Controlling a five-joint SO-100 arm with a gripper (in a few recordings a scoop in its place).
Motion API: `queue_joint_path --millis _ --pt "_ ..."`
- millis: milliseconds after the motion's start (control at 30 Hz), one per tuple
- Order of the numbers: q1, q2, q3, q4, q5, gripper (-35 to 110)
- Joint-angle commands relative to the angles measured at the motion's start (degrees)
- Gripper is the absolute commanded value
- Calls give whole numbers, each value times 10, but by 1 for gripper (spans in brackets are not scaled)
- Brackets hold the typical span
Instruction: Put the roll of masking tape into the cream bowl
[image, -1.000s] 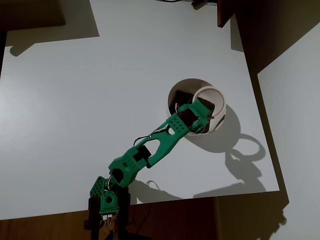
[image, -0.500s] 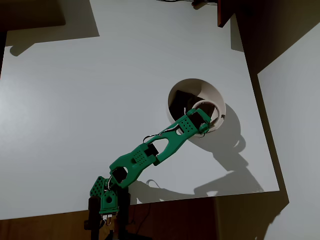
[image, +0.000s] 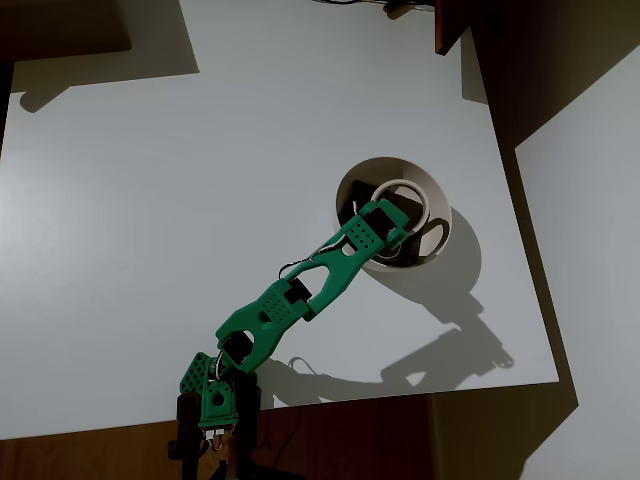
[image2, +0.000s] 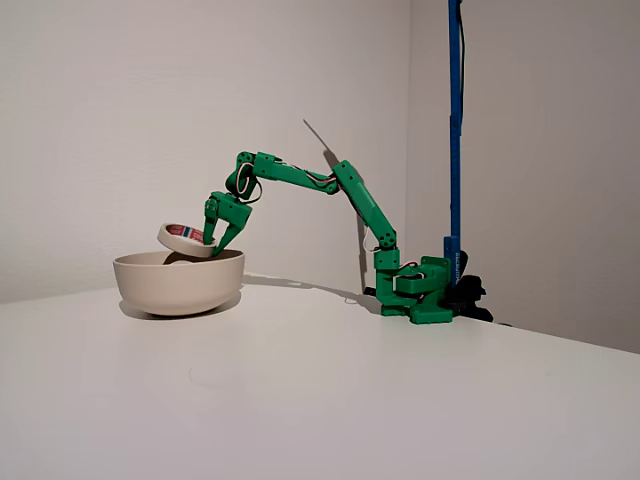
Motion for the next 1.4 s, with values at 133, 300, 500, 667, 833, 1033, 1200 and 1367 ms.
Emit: queue_joint_path --millis 133,300,500,667,833,1033,1200,1367 --pt "4 54 -30 1 17 21" --pt "4 55 -30 -7 22 20" --pt "6 65 -30 -16 37 -8" --pt "4 93 -30 -15 61 -8" --pt "-25 163 -30 0 83 -8" --pt "-102 269 -30 82 104 -8" --pt "-200 348 -29 159 121 -8" --pt "-323 419 -27 229 128 -8"
